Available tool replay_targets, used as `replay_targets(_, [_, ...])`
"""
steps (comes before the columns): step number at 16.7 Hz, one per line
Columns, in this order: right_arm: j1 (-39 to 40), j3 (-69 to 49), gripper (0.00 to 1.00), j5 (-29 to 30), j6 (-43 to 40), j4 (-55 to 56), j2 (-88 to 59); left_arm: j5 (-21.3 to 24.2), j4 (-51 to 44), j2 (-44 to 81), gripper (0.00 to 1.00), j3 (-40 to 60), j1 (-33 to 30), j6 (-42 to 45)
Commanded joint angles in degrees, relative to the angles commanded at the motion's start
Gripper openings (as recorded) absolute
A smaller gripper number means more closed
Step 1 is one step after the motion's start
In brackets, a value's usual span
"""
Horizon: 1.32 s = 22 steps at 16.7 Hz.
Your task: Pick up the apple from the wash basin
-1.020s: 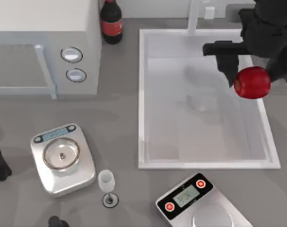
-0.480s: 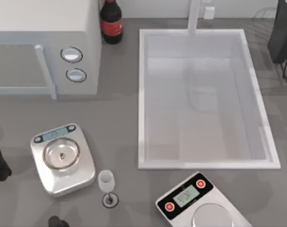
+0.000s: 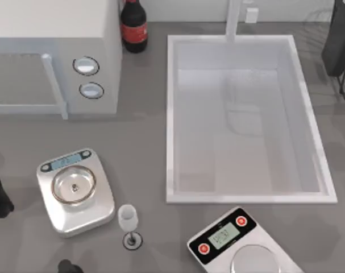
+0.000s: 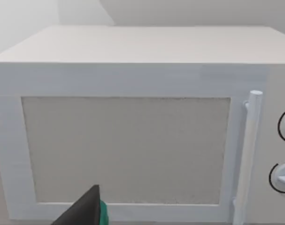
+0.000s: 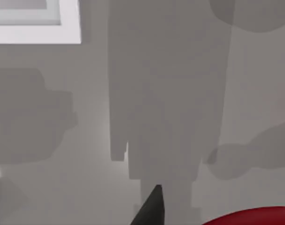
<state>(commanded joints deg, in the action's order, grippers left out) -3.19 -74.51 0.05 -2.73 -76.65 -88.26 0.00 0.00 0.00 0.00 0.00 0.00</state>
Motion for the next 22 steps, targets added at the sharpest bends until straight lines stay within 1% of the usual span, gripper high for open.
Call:
replay_targets(3, [0.0,4.9,0.00,0.0,0.1,5.8,-1.0,0.0,0.0,0.0,1.00,0.0,0.0,0.0])
replay_targets(7, [0.0,14.2,0.00,0.0,0.2,18.7,-3.1,0.0,0.0,0.0,1.00,0.0,0.0,0.0])
replay_targets(9, [0.1,18.1,0.00,0.0,0.2,23.0,-4.0,0.0,0.0,0.0,1.00,0.0,0.0,0.0])
replay_targets(11, [0.1,19.9,0.00,-0.1,0.2,24.8,-4.5,0.0,0.0,0.0,1.00,0.0,0.0,0.0])
replay_targets(15, [0.1,19.9,0.00,-0.1,0.2,24.9,-4.5,0.0,0.0,0.0,1.00,0.0,0.0,0.0])
replay_targets(22, [0.1,19.9,0.53,-0.1,0.2,24.9,-4.5,0.0,0.0,0.0,1.00,0.0,0.0,0.0])
